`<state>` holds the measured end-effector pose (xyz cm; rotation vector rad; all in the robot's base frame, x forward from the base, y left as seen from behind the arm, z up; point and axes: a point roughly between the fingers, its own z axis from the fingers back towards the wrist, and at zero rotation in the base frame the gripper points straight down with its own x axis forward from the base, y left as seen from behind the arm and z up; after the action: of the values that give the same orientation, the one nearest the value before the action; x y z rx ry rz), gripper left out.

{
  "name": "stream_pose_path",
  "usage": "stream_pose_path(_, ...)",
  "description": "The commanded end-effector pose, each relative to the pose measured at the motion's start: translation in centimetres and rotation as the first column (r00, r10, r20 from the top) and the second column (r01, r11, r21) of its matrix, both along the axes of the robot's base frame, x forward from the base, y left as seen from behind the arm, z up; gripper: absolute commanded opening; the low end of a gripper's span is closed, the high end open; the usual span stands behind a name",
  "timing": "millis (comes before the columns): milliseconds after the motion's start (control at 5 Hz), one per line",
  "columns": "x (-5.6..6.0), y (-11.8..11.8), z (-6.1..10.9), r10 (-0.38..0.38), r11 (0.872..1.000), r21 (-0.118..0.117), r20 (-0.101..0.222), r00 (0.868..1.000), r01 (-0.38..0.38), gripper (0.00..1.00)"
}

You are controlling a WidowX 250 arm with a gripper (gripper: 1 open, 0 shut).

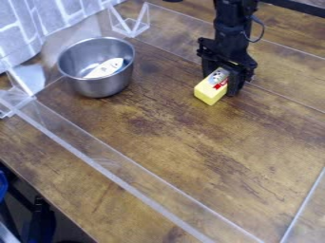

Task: Move the yellow butter to the left side of the table

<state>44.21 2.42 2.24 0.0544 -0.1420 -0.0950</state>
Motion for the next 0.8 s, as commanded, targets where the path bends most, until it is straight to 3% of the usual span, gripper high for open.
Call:
stream_pose_path(0, 0.2, 0.6, -0.3, 0.013, 1.0, -0.002, 0.025, 1.0, -0.013, 0.0)
stream_pose_path(400, -0.9, 1.1, 2.3, 0.018, 1.0, -0.01, 0.057, 0.998, -0.017, 0.0)
stream_pose_path(600, -1.8, 1.6, 4.9, 0.024, 1.0, -0.014, 0.092, 0.995, -0.023, 0.0)
